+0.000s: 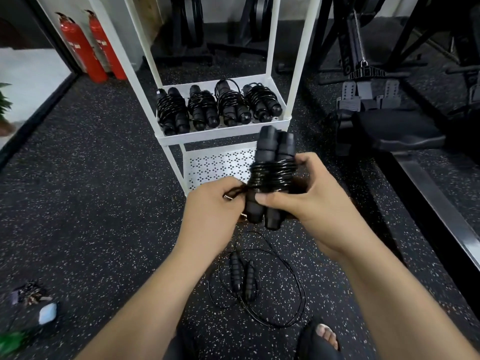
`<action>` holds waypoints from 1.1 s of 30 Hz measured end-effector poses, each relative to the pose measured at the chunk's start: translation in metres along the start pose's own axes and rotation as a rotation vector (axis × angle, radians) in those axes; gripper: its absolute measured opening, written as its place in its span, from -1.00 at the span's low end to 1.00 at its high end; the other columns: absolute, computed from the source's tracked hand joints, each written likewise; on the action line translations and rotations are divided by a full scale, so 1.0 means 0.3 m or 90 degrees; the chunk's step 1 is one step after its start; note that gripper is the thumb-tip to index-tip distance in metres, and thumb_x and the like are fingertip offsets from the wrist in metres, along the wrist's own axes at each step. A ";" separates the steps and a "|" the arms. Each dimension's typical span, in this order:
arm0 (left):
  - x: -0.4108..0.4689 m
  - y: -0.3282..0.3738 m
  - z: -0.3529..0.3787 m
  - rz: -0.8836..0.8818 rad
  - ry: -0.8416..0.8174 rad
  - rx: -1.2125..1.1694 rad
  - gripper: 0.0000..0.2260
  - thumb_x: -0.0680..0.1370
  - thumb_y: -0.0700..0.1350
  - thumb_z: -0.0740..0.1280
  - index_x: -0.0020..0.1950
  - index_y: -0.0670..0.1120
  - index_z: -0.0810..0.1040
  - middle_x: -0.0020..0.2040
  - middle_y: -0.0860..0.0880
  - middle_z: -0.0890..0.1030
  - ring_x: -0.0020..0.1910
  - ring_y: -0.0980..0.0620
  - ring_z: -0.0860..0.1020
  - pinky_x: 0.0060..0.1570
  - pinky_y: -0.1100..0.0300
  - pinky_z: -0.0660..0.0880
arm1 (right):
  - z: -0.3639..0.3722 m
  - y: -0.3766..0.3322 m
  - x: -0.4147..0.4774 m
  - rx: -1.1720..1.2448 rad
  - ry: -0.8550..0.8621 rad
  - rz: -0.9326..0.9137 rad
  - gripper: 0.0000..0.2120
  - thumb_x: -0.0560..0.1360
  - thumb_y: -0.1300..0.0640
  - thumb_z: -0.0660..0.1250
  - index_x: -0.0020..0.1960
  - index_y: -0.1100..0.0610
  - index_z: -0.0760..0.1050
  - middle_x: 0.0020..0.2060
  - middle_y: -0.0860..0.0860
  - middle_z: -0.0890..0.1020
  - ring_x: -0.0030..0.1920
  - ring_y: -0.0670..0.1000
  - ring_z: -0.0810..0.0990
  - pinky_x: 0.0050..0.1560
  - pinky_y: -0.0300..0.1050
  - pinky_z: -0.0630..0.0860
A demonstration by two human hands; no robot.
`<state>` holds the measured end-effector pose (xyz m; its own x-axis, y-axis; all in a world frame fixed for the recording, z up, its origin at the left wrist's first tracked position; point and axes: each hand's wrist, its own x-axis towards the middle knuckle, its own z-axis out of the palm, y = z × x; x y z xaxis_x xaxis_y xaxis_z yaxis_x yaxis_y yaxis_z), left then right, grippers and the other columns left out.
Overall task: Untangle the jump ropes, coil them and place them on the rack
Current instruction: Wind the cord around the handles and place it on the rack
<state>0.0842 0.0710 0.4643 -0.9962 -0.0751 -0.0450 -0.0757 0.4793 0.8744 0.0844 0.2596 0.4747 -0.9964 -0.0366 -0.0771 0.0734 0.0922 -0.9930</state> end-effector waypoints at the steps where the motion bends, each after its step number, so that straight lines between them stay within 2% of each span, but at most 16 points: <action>1: -0.001 -0.001 -0.003 0.006 0.006 -0.031 -0.81 0.62 -0.19 0.44 -0.13 0.07 0.73 -0.27 0.07 0.71 -0.32 0.09 0.67 -0.22 0.11 0.62 | -0.001 0.006 0.003 0.030 0.039 0.008 -0.31 0.27 0.12 0.75 0.27 -0.04 0.47 -0.01 0.11 0.79 -0.03 0.27 0.78 0.05 0.45 0.68; 3: -0.013 0.001 -0.005 0.010 -0.009 -0.083 -0.86 0.64 -0.12 0.47 -0.09 0.07 0.74 -0.22 0.08 0.75 -0.22 0.09 0.73 -0.04 -0.05 0.70 | -0.006 0.009 0.008 0.053 0.105 0.016 -0.28 0.23 0.09 0.75 0.27 -0.03 0.46 0.01 0.06 0.79 0.01 0.23 0.79 0.02 0.45 0.69; 6: -0.032 0.016 -0.001 0.031 -0.006 -0.097 -0.89 0.63 -0.09 0.49 -0.07 0.08 0.74 -0.19 0.12 0.75 -0.18 0.15 0.74 0.02 -0.03 0.69 | 0.003 0.005 0.009 -0.020 0.166 0.011 -0.28 0.17 -0.07 0.75 0.22 -0.14 0.46 0.02 -0.09 0.76 0.03 0.09 0.78 0.03 0.34 0.70; 8: -0.033 0.024 0.002 0.027 0.000 -0.106 -0.91 0.62 -0.07 0.50 -0.07 0.08 0.73 -0.18 0.13 0.75 -0.19 0.17 0.74 0.02 -0.01 0.68 | 0.008 0.000 0.010 -0.098 0.210 -0.002 -0.32 0.20 -0.10 0.73 0.19 -0.16 0.44 -0.02 -0.20 0.72 -0.03 -0.15 0.73 0.05 0.20 0.68; 10: -0.033 0.029 0.003 0.026 0.007 -0.085 -0.92 0.62 -0.04 0.50 -0.07 0.09 0.72 -0.19 0.13 0.74 -0.22 0.19 0.73 0.00 0.03 0.66 | 0.015 -0.009 0.004 -0.152 0.240 -0.020 -0.36 0.27 -0.08 0.72 0.19 -0.13 0.41 -0.10 -0.20 0.69 -0.09 -0.29 0.64 -0.01 -0.01 0.61; 14: -0.031 0.011 0.018 0.026 -0.023 0.037 -0.89 0.64 0.03 0.46 -0.09 0.16 0.66 -0.22 0.27 0.67 -0.24 0.20 0.65 -0.16 0.21 0.55 | 0.021 -0.010 -0.005 -0.202 0.248 -0.046 -0.39 0.33 -0.04 0.71 0.18 -0.10 0.39 -0.13 -0.23 0.65 -0.11 -0.36 0.59 -0.18 -0.31 0.45; 16: -0.028 0.001 0.023 0.014 -0.052 0.080 -0.89 0.65 0.03 0.45 -0.07 0.17 0.64 -0.23 0.34 0.64 -0.25 0.24 0.63 -0.20 0.27 0.48 | 0.019 0.003 -0.004 -0.188 0.257 -0.035 -0.38 0.31 -0.06 0.72 0.18 -0.12 0.40 -0.13 -0.22 0.66 -0.10 -0.34 0.60 -0.11 -0.25 0.51; 19: -0.030 0.009 0.024 -0.002 -0.087 0.051 -0.90 0.66 0.02 0.44 -0.05 0.14 0.63 -0.20 0.23 0.69 -0.28 0.23 0.66 -0.29 0.34 0.45 | 0.015 0.012 0.003 -0.160 0.282 -0.026 -0.36 0.28 -0.09 0.74 0.17 -0.13 0.41 -0.12 -0.26 0.68 -0.11 -0.28 0.64 0.00 -0.02 0.61; 20: -0.031 0.013 0.023 -0.004 -0.087 0.026 -0.91 0.66 0.02 0.44 -0.05 0.13 0.64 -0.21 0.19 0.71 -0.28 0.18 0.67 -0.28 0.29 0.50 | 0.016 0.010 0.004 -0.174 0.277 -0.034 -0.36 0.29 -0.08 0.73 0.18 -0.12 0.40 -0.14 -0.27 0.67 -0.12 -0.28 0.63 -0.03 -0.05 0.60; 22: -0.027 0.015 0.019 -0.015 -0.081 -0.038 -0.91 0.65 0.02 0.45 -0.05 0.10 0.67 -0.24 0.12 0.73 -0.22 -0.03 0.71 -0.12 0.01 0.66 | 0.022 0.004 0.001 -0.217 0.253 -0.056 -0.38 0.33 -0.04 0.71 0.18 -0.10 0.36 -0.18 -0.24 0.64 -0.12 -0.32 0.62 -0.14 -0.27 0.51; 24: -0.016 0.010 0.011 -0.040 -0.062 -0.124 -0.92 0.65 -0.03 0.47 -0.03 0.02 0.70 -0.22 0.03 0.75 -0.22 -0.11 0.70 -0.08 -0.07 0.66 | 0.032 0.002 -0.003 -0.255 0.221 -0.065 -0.40 0.37 -0.01 0.70 0.17 -0.09 0.34 -0.17 -0.24 0.63 -0.12 -0.36 0.60 -0.23 -0.42 0.43; 28: -0.006 0.004 0.001 -0.076 -0.028 -0.260 -0.91 0.66 -0.15 0.45 0.01 -0.14 0.71 -0.16 -0.05 0.77 -0.25 0.06 0.65 -0.17 0.16 0.55 | 0.058 0.005 -0.008 -0.294 0.169 -0.074 -0.42 0.41 -0.04 0.67 0.16 -0.08 0.31 -0.16 -0.19 0.65 -0.12 -0.31 0.62 -0.24 -0.39 0.47; 31: 0.002 -0.002 -0.004 -0.037 0.021 -0.260 -0.92 0.66 -0.13 0.44 0.01 -0.11 0.70 -0.17 -0.01 0.76 -0.24 0.11 0.63 -0.14 0.22 0.56 | 0.061 -0.001 -0.009 -0.287 0.136 -0.049 -0.40 0.40 -0.10 0.67 0.15 -0.07 0.29 -0.12 -0.20 0.66 -0.11 -0.31 0.62 -0.24 -0.32 0.48; 33: 0.021 -0.012 -0.016 -0.018 0.047 -0.270 -0.93 0.65 -0.10 0.46 0.00 -0.04 0.72 -0.16 0.07 0.74 -0.20 0.15 0.60 -0.10 0.19 0.54 | 0.057 0.000 -0.008 -0.222 0.121 -0.013 -0.38 0.37 -0.10 0.71 0.15 -0.07 0.31 -0.06 -0.18 0.68 -0.10 -0.26 0.65 -0.11 -0.16 0.55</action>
<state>0.0785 0.0645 0.4632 -0.9868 -0.1537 -0.0510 -0.0632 0.0755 0.9951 0.0874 0.2426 0.4734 -0.9902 0.1397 -0.0076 0.0671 0.4266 -0.9020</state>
